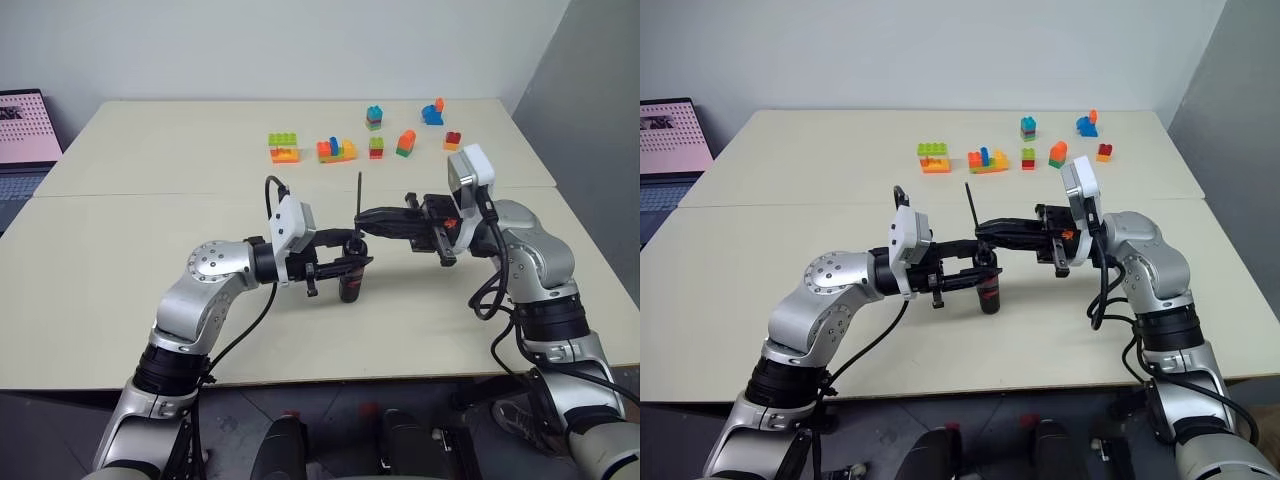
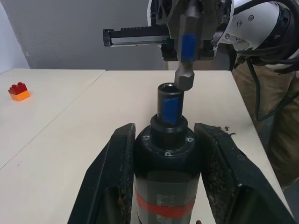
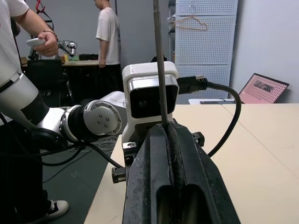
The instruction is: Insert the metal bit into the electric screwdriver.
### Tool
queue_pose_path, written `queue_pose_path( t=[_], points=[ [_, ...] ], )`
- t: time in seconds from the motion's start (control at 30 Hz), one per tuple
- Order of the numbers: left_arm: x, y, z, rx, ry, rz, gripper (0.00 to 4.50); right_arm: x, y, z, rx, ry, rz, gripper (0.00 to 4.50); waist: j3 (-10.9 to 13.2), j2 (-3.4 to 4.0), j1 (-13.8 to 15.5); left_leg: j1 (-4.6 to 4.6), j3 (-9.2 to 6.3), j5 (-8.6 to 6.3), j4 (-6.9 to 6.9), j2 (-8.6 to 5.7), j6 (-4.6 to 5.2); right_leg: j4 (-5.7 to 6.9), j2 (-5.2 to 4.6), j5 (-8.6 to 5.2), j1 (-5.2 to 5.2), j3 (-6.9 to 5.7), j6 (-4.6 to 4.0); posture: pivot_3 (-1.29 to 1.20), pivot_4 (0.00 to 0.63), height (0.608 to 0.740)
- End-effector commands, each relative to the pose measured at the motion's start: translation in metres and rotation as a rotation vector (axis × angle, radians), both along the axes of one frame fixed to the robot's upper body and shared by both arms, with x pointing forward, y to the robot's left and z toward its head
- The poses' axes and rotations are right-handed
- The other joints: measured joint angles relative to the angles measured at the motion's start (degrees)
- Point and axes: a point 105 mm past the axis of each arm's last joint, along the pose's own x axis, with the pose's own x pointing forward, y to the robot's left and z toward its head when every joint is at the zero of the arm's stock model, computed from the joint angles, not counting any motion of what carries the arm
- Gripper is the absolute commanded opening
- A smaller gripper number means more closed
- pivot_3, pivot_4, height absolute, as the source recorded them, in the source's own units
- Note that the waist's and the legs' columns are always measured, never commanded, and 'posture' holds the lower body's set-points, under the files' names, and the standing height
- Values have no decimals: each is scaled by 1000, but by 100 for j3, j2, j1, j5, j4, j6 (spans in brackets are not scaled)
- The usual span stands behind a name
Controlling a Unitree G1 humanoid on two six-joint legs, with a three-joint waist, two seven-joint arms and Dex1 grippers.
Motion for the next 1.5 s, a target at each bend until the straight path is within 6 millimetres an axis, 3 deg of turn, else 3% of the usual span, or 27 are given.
queue_pose_path(
  t=[0.03,0.3,1.13,1.5],
  points=[
    [-4,-1,-9,26,36,-15,1612,-2,2,10,18,-36,2,0,0,0,0,0,0,0,0,0,0,0,0,0,0,0,0,0,150,740],
    [-3,0,-10,30,40,-15,1612,0,3,17,33,-50,0,0,0,0,0,0,0,0,0,0,0,0,0,0,0,0,-1,0,150,740],
    [-5,2,-10,36,48,-18,1612,2,2,5,-16,-41,17,0,0,0,0,0,0,0,0,0,0,0,0,0,0,0,0,0,150,740],
    [-5,3,-11,45,47,-24,1612,10,5,2,-114,-43,59,0,0,1,-7,2,0,0,0,0,0,2,0,0,0,0,0,0,150,740]
  ],
)
